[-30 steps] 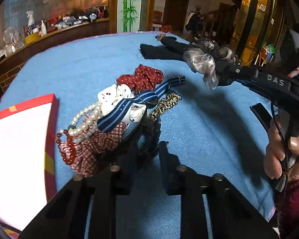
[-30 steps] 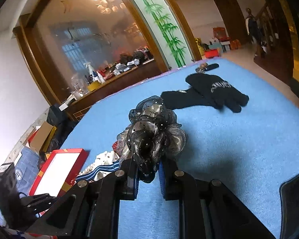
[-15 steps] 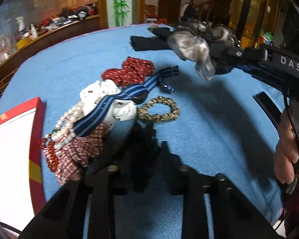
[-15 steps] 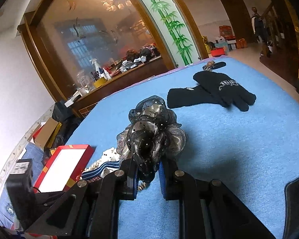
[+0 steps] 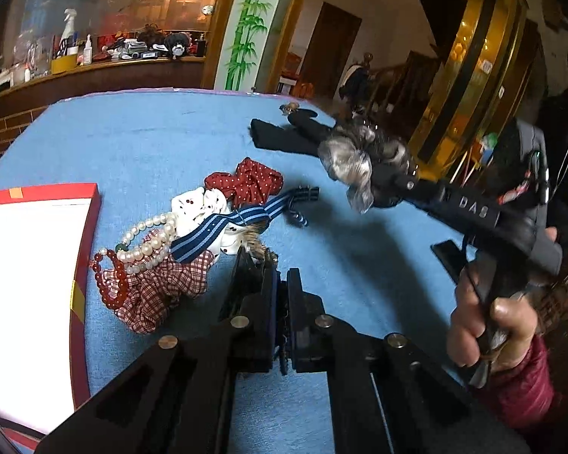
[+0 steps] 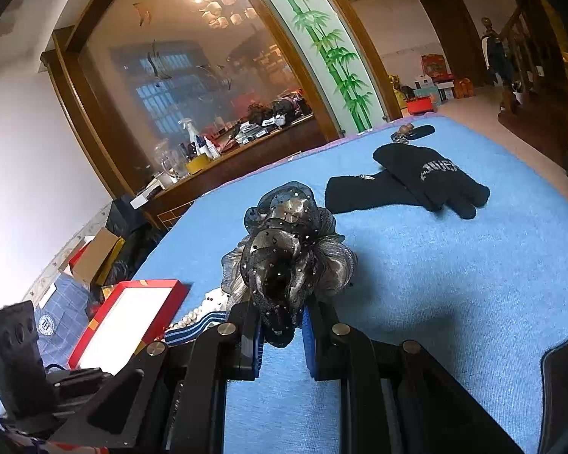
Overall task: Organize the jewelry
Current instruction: 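Grasp the brown rhinestone hair clip with the left tool and lift it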
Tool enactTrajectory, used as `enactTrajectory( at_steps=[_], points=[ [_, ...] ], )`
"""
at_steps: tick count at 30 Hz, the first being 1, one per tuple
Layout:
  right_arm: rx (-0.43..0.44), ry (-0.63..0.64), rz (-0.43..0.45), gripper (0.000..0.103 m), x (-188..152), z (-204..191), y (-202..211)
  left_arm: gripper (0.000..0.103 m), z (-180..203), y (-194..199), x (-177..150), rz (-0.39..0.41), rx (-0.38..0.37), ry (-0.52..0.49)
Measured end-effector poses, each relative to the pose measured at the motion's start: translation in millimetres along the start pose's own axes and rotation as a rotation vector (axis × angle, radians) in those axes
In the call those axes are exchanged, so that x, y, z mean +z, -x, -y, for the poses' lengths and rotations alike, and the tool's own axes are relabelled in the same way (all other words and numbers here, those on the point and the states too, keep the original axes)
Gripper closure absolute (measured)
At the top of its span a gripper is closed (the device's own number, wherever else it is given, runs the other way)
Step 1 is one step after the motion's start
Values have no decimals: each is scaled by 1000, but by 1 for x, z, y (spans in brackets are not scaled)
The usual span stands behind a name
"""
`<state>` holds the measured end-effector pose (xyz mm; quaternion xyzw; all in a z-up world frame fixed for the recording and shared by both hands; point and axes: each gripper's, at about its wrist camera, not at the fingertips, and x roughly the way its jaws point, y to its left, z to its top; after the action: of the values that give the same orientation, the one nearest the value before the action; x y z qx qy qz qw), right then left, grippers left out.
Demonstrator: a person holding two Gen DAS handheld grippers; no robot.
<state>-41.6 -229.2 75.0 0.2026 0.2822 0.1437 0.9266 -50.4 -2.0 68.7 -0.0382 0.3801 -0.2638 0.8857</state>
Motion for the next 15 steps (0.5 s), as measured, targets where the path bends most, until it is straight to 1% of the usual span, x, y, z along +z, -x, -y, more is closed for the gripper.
enactTrajectory(
  at_steps=[5,7,9,11,13,14,15],
  points=[
    [3,-2,0,85,0,0,0,98,-2,-6,-4,-72,9,11],
    [1,-1,0,85,0,0,0,98,-2,-6,-9,-112,0,-8],
    [6,-4,-3,85,-1,0,0,98,-2,-5,-15,-126,22,-28],
    [10,-4,-5,85,-1,1,0,98,-2,-6,-20,-143,29,-37],
    [12,2,-7,85,-1,0,-1,94,-1,-6,-25,-149,40,-46],
    [11,4,-7,85,-1,0,-1,86,-1,-6,-27,-156,44,-54],
    [11,5,-7,85,-1,0,0,72,1,-5,-29,-160,50,-64]
  ],
)
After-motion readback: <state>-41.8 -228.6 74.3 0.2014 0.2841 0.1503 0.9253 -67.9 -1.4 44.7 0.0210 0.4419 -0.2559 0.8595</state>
